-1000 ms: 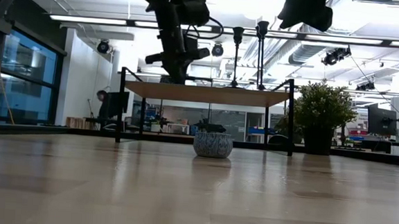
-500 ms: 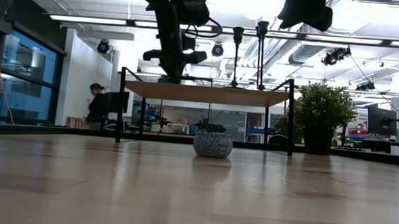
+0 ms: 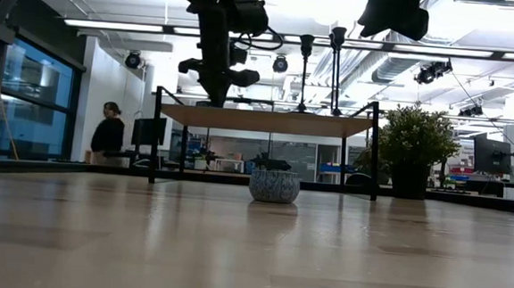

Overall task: Pick & Place candle stick holders
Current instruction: Put the blue scented candle on the shelf

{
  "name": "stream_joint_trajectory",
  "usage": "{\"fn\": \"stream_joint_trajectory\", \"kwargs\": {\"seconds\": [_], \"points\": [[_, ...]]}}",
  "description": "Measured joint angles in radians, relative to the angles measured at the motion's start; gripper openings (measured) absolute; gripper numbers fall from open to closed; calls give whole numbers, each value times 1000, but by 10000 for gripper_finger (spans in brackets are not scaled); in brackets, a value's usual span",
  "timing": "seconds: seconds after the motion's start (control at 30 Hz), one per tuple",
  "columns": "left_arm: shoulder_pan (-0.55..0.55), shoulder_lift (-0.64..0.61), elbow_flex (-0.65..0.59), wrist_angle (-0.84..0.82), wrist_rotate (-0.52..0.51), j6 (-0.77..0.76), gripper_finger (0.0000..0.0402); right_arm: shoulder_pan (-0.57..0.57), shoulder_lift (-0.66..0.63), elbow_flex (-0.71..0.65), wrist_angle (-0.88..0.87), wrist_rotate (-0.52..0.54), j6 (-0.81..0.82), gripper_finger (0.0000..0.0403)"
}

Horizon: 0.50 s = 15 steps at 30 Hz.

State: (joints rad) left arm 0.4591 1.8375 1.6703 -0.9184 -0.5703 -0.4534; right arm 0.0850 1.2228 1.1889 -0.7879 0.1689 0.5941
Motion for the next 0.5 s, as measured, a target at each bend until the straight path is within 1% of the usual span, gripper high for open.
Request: {"fn": "stream_joint_trajectory", "kwargs": {"seconds": [0.23, 0.5], "points": [[0, 0, 0, -49, -24, -22, 0, 0, 0, 0, 0, 0, 0, 94], [-1, 0, 0, -67, -19, -33, 0, 0, 0, 0, 0, 0, 0, 94]]}}
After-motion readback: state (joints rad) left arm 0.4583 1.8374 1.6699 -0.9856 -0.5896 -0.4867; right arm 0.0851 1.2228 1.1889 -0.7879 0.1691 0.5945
